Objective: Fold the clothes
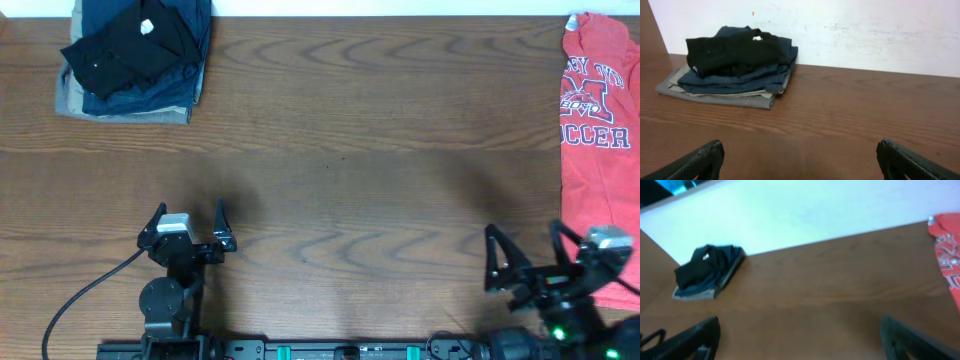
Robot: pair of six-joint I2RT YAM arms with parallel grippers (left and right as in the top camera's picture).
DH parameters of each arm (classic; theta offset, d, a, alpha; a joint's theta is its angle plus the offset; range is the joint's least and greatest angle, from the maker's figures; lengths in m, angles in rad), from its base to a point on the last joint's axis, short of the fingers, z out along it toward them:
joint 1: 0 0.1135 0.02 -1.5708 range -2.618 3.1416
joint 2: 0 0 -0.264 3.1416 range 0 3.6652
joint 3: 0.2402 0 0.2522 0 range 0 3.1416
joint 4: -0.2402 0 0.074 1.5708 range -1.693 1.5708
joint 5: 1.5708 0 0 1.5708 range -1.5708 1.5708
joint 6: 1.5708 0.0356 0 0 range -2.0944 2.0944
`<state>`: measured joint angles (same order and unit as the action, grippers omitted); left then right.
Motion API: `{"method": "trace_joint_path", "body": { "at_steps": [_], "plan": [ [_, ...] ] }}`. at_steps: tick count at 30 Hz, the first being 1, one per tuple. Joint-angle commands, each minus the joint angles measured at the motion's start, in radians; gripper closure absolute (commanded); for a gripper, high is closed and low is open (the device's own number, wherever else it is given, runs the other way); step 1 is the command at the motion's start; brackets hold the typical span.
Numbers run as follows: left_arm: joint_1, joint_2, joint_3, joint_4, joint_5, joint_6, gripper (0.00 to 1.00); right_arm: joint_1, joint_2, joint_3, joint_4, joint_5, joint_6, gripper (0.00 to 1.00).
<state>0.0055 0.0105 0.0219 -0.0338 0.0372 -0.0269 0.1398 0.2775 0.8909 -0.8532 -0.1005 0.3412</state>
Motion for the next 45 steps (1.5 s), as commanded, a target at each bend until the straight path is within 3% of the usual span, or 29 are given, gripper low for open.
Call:
{"method": "trace_joint_path", "body": {
  "at_steps": [1,9,24,38,45],
  "plan": [
    [0.005,-0.006,-0.018,-0.037,-0.031,-0.008,0.02,0.010,-0.095,-0.169,0.081,0.007,0.014,0.01],
    [0.005,-0.006,-0.018,-0.037,-0.031,-0.008,0.02,0.010,-0.275,-0.520,0.344,0.008,0.040,0.01],
    [0.005,-0.006,-0.018,-0.037,-0.031,-0.008,0.02,0.010,-0.272,-0.888,0.864,0.026,0.040,0.01],
    [0.005,-0.006,-0.018,-0.037,-0.031,-0.008,0.02,0.009,-0.272,-0.885,0.783,0.031,-0.115,0.01],
    [0.005,-0.006,-0.018,-0.037,-0.031,-0.008,0.02,0.009,-0.272,-0.885,0.783,0.033,-0.114,0.01]
  ]
}}
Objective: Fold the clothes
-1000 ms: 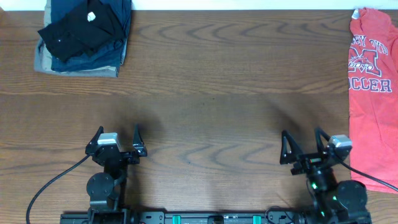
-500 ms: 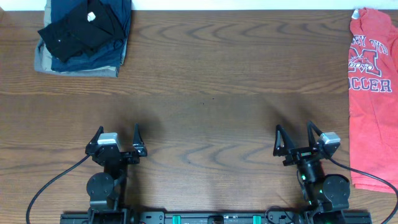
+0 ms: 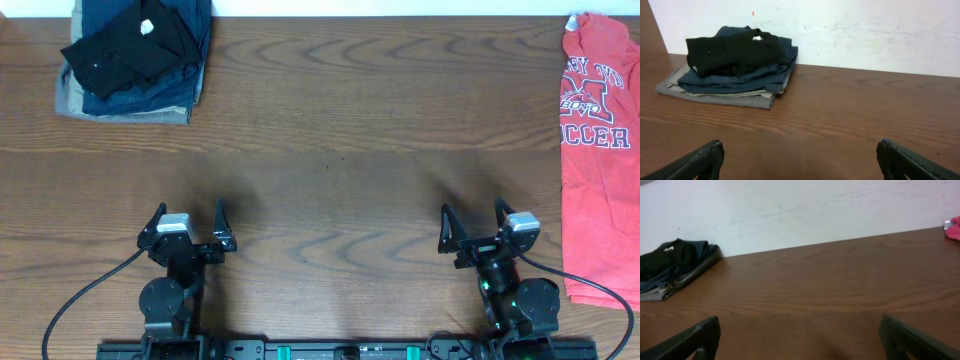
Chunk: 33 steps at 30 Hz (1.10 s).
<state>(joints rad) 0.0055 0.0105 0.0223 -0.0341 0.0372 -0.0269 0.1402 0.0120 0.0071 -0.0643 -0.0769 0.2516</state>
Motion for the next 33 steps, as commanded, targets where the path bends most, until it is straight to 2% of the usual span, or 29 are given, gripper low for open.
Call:
{"method": "trace_joint_path", "body": {
  "at_steps": [1,13,21,33],
  "plan": [
    [0.005,-0.006,-0.018,-0.037,-0.031,-0.008,0.02,0.009,-0.007,-0.002,-0.006,0.009,-0.025,0.01],
    [0.005,-0.006,-0.018,-0.037,-0.031,-0.008,0.02,0.009,-0.007,-0.002,-0.006,0.013,-0.026,0.01],
    [0.005,-0.006,-0.018,-0.037,-0.031,-0.008,0.02,0.009,-0.007,-0.002,-0.007,0.024,-0.161,0.01],
    [0.005,-0.006,-0.018,-0.037,-0.031,-0.008,0.02,0.010,-0.007,-0.002,-0.006,0.018,-0.159,0.01]
  ]
}}
